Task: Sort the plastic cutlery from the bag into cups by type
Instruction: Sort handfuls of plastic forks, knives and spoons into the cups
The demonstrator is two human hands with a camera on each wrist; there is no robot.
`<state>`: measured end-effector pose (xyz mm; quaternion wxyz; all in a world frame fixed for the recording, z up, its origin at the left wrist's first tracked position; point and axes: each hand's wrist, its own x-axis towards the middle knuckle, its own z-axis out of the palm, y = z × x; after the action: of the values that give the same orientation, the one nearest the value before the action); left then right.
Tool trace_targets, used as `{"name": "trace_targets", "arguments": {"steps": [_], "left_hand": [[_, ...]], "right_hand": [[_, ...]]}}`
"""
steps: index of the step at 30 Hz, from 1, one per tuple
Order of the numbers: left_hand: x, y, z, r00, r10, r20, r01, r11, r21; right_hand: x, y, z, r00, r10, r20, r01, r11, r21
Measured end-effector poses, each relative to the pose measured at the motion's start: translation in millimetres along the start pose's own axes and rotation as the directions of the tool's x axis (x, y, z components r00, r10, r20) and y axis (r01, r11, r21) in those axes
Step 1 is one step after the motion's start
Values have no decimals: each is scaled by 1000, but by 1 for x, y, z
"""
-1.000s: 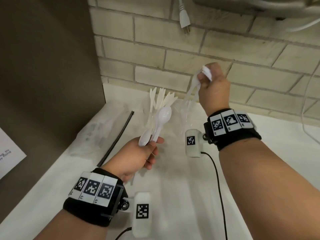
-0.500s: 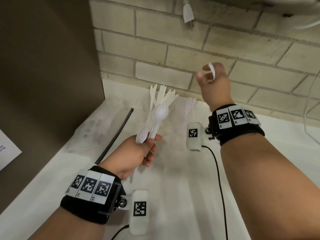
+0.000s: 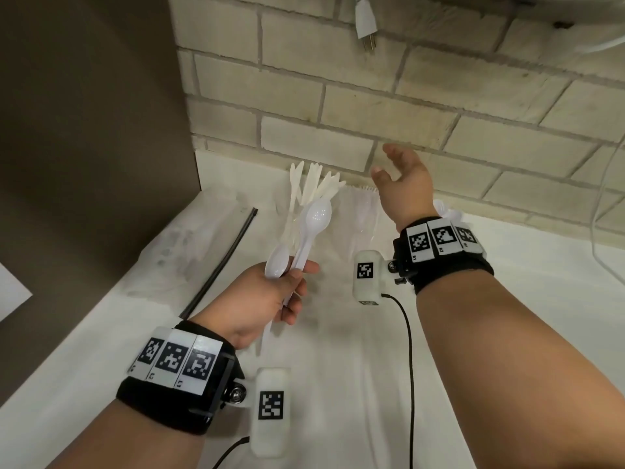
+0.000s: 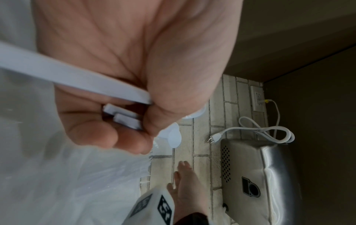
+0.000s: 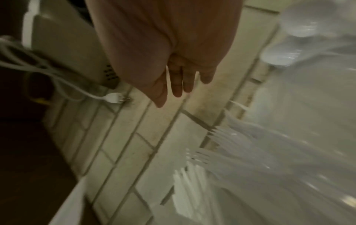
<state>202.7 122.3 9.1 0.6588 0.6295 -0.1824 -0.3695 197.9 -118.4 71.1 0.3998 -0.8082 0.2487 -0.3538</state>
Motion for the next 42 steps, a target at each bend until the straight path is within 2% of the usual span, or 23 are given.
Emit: {"name": "trace_targets", "arguments": {"steps": [2,3,5,6,8,11,14,18,21,23,25,26,28,31,33,35,36,38,40,42], "left_hand": [[1,1,4,1000,10,23,-9,1000,-18],[2,2,5,999,21,38,-20,999,-28],[3,4,8,997,36,68,-33,999,-37],[4,5,10,996,37,83,-33,998,-46],[4,6,16,992,25,121,-15,996,-85],[4,8,23,982,-6,186,31,991,-133],[5,9,25,959,-38,282,81,986,-144],[6,14,34,897,-116,426,183,976,-119],[6,15,41,824,-145,548,257,957,-133],[8,13,43,806,-132,577,257,956,-141],[9,13,45,810,-153,566,261,959,-114],[8,14,47,824,-169,541,257,962,-91],[6,14,51,874,-183,451,226,973,-41],[6,11,52,932,-171,321,174,985,19],[8,8,44,961,-144,236,104,979,174],[10,9,26,996,-69,52,43,920,390],[10,9,14,997,2,-74,36,867,497],[14,9,-18,934,172,-313,114,687,718],[17,6,-48,851,275,-447,304,437,847],[17,3,-67,804,275,-527,463,266,846]], "right_hand": [[-7,-18,-4,994,-102,-30,101,995,-27],[-15,-28,-5,992,-126,1,126,991,39],[-34,-43,-4,970,-102,219,71,987,146],[-44,-45,-2,938,-66,341,19,990,137],[-61,-42,-1,884,-12,466,-67,986,152],[-81,-39,-8,863,-4,505,-149,953,263],[-95,-33,-20,839,-7,543,-176,943,284],[-115,-29,-27,835,-14,550,-140,961,237],[-127,-31,-32,832,-4,555,-154,959,237],[-133,-30,-36,821,-24,571,-166,946,278],[-136,-26,-38,806,-29,592,-235,901,364],[-138,-24,-37,801,-32,598,-263,879,399],[-140,-23,-35,819,-38,572,-226,895,383],[-140,-20,-30,903,-2,429,-121,958,260],[-132,-18,-34,941,20,337,-95,973,208],[-115,-14,-49,979,6,205,-50,976,211],[-104,-12,-60,994,-31,105,12,983,183],[-81,-11,-84,985,-138,-101,146,986,79],[-62,-13,-104,943,-222,-249,218,975,-43],[-45,-9,-111,901,-282,-329,246,958,-147]]}}
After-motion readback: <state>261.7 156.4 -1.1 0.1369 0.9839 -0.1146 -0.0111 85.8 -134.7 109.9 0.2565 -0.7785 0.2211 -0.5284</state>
